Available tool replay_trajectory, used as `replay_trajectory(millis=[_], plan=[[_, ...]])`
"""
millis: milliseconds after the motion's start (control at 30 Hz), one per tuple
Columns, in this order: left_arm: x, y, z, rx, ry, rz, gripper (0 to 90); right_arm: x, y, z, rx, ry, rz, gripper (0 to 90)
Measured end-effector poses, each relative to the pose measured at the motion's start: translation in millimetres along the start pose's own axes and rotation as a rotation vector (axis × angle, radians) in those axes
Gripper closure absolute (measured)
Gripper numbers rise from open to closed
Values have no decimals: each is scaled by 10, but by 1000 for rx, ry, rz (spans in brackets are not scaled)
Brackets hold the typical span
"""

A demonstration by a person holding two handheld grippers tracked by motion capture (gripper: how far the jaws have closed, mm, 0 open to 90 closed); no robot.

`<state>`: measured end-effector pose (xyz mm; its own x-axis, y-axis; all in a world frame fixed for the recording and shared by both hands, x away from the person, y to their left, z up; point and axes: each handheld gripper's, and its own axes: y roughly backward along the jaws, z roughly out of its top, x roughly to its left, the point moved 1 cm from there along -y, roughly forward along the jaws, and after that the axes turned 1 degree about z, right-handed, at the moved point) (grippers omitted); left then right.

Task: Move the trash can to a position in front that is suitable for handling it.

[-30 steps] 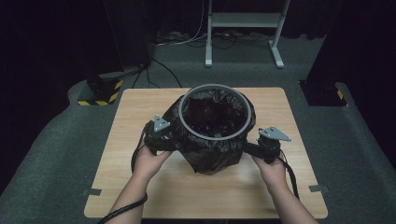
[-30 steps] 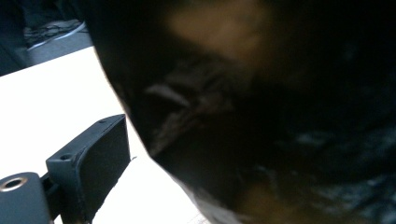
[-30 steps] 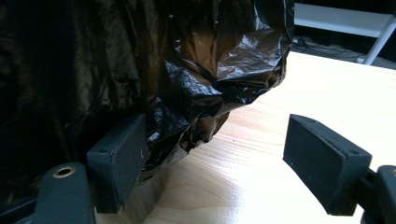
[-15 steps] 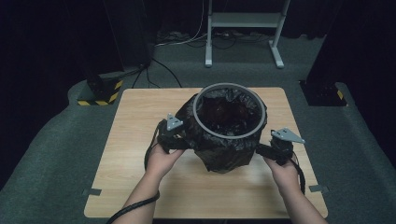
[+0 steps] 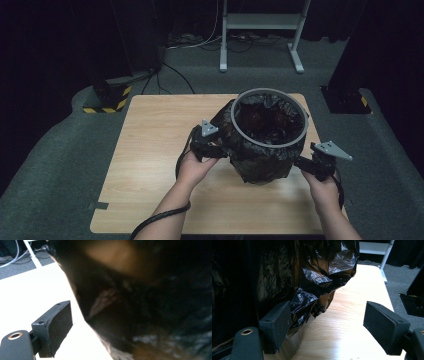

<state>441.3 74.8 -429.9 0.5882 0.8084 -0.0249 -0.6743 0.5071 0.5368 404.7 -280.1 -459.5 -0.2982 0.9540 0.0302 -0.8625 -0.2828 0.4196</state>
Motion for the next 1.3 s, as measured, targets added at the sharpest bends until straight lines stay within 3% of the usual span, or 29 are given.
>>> replay_trajectory(millis=[167, 300, 567, 700, 833, 933, 1133, 1200, 1300], plan=[[-61, -38, 26, 1, -13, -9, 104, -89, 39, -40, -8, -30, 7, 209], [-26, -32, 6, -19, 33, -19, 90, -120, 71, -53, -12, -29, 14, 188], [65, 3, -87, -8, 52, -8, 88, -186, 83, -82, -8, -45, -1, 185], [35, -73, -39, 5, 20, 10, 75, -157, 40, -75, -6, -36, -2, 185], [-16, -134, -10, -3, 0, -10, 70, -131, 5, -56, -8, -25, 2, 182], [-33, -142, -19, -7, 8, -37, 81, -138, 8, -56, -11, -20, -7, 195], [-142, -107, -29, -20, -43, -59, 82, -204, 60, -79, -10, -32, 14, 200], [-111, -104, -39, -24, -36, -52, 75, -215, 65, -73, -12, -25, 12, 187], [71, -172, -86, 11, 13, -8, 75, -246, 45, -52, -16, -14, -22, 187]])
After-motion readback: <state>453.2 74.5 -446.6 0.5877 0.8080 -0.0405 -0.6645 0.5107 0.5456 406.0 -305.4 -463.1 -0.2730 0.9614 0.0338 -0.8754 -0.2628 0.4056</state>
